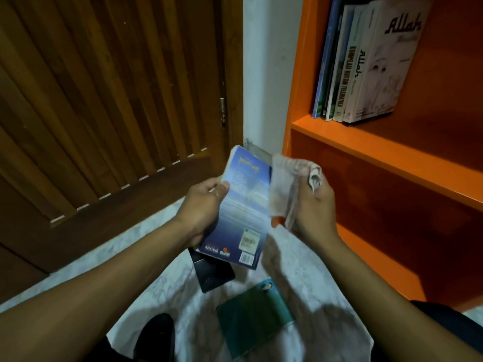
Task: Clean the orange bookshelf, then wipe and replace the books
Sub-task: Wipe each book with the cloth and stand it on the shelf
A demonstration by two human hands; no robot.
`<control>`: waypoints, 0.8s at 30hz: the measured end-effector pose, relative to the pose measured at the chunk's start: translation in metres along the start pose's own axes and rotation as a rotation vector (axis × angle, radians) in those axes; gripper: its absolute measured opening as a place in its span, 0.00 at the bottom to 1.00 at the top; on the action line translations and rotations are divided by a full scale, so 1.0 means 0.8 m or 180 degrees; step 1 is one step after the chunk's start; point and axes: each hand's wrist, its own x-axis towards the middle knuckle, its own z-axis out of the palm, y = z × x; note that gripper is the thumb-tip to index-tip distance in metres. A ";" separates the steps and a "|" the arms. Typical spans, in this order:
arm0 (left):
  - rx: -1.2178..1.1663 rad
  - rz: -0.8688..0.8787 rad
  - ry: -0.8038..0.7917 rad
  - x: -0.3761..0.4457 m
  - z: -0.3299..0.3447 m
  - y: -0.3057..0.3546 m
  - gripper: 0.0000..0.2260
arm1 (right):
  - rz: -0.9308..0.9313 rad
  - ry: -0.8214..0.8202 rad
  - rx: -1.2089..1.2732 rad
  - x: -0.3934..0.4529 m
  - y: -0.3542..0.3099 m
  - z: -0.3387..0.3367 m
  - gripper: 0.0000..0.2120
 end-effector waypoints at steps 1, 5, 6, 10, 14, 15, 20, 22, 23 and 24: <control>0.0079 0.0018 -0.0158 -0.006 0.008 -0.002 0.11 | -0.0086 0.0037 -0.0249 0.007 0.005 -0.001 0.14; 0.0307 0.0059 -0.0493 -0.021 0.037 -0.005 0.12 | -0.0455 -0.0416 -0.1779 0.010 0.026 0.012 0.23; 0.0274 0.0065 -0.0497 -0.023 0.042 -0.005 0.13 | -0.0536 -0.0581 -0.1893 0.004 0.027 0.018 0.25; -0.0330 -0.0064 -0.0068 -0.012 0.045 -0.005 0.12 | -0.0670 -0.1223 -0.1878 -0.025 0.035 0.037 0.29; -0.1182 -0.0483 0.0483 0.009 0.024 0.007 0.08 | -0.0869 -0.1966 -0.1718 -0.055 0.040 0.048 0.27; -0.1344 -0.0562 0.0608 0.013 0.018 0.011 0.09 | -0.0981 -0.2091 -0.1656 -0.064 0.042 0.051 0.26; -0.1608 -0.0517 0.1097 0.028 -0.016 0.024 0.13 | -0.1289 -0.2448 -0.1342 -0.077 0.053 0.052 0.22; -0.1633 -0.0465 0.1232 0.033 -0.030 0.029 0.11 | -0.1391 -0.2532 -0.1356 -0.076 0.057 0.047 0.21; -0.1651 -0.0454 0.1283 0.035 -0.036 0.031 0.10 | -0.1269 -0.2516 -0.1266 -0.076 0.058 0.043 0.20; -0.1654 -0.0443 0.1334 0.034 -0.039 0.034 0.08 | -0.0967 -0.2435 -0.1096 -0.076 0.057 0.040 0.17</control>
